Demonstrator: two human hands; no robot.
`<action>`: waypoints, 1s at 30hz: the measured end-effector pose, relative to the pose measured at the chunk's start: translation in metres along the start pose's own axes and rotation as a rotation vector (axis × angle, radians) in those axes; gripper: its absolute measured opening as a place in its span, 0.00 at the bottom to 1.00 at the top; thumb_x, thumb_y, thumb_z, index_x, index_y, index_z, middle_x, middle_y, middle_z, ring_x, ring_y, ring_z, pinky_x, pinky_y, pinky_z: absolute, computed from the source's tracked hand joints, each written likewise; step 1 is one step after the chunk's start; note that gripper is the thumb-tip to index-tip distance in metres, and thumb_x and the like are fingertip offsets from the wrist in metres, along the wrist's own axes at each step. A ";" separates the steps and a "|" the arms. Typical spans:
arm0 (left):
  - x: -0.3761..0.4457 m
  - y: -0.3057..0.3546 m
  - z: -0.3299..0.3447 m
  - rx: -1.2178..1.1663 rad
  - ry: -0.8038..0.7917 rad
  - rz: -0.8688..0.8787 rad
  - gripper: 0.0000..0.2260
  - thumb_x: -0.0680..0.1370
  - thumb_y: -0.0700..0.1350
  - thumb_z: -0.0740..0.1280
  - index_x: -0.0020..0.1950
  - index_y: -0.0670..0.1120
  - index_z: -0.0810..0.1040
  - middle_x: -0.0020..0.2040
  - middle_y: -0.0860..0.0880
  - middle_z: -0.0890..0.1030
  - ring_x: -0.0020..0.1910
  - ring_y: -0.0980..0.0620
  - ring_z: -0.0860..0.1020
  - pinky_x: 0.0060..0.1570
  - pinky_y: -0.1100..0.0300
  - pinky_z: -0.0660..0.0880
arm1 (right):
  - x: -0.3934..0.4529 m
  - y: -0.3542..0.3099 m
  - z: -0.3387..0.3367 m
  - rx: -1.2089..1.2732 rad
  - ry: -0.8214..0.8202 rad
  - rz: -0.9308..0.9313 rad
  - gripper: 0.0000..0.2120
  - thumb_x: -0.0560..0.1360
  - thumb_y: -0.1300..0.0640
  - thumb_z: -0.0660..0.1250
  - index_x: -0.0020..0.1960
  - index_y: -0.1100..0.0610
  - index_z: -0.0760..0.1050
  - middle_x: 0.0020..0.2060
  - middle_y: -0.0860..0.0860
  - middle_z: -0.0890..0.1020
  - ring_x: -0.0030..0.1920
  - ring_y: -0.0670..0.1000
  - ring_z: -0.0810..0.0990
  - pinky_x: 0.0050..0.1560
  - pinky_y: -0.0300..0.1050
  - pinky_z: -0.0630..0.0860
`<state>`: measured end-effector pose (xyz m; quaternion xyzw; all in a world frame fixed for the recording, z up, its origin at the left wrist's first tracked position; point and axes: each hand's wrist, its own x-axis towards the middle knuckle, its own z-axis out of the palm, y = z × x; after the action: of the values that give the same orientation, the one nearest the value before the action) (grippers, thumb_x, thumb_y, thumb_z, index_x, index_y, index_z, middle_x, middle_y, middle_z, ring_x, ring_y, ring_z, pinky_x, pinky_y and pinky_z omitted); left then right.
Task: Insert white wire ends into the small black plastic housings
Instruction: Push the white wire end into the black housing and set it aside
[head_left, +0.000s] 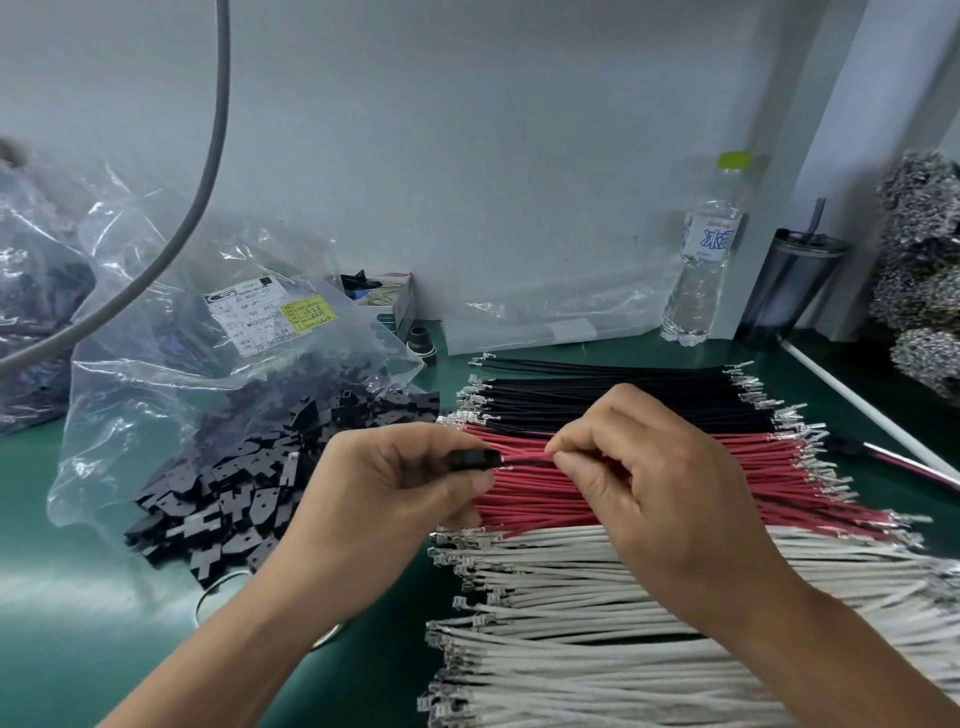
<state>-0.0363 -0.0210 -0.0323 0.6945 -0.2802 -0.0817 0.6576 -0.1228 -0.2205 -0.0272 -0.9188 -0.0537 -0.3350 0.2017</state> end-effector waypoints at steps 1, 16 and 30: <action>0.000 0.001 0.000 0.024 -0.006 0.009 0.09 0.69 0.41 0.75 0.47 0.51 0.88 0.39 0.44 0.87 0.33 0.48 0.85 0.36 0.63 0.82 | 0.000 -0.001 -0.001 0.021 -0.020 0.003 0.06 0.78 0.48 0.65 0.46 0.47 0.81 0.42 0.39 0.76 0.42 0.41 0.77 0.37 0.34 0.71; -0.001 -0.005 -0.002 0.002 -0.087 -0.028 0.05 0.70 0.46 0.77 0.45 0.48 0.88 0.35 0.43 0.86 0.28 0.45 0.84 0.30 0.57 0.81 | 0.002 -0.002 -0.007 0.032 -0.067 -0.031 0.07 0.76 0.47 0.67 0.43 0.48 0.82 0.39 0.40 0.76 0.40 0.44 0.76 0.36 0.38 0.71; 0.005 -0.014 -0.006 0.038 0.056 -0.015 0.03 0.71 0.45 0.78 0.44 0.50 0.88 0.34 0.45 0.86 0.26 0.49 0.81 0.26 0.62 0.77 | -0.007 -0.022 0.003 -0.289 -0.427 -0.209 0.06 0.76 0.49 0.69 0.40 0.46 0.76 0.38 0.40 0.76 0.39 0.45 0.73 0.35 0.43 0.74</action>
<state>-0.0248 -0.0183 -0.0431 0.7111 -0.2576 -0.0618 0.6513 -0.1319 -0.1994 -0.0267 -0.9773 -0.1411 -0.1570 0.0169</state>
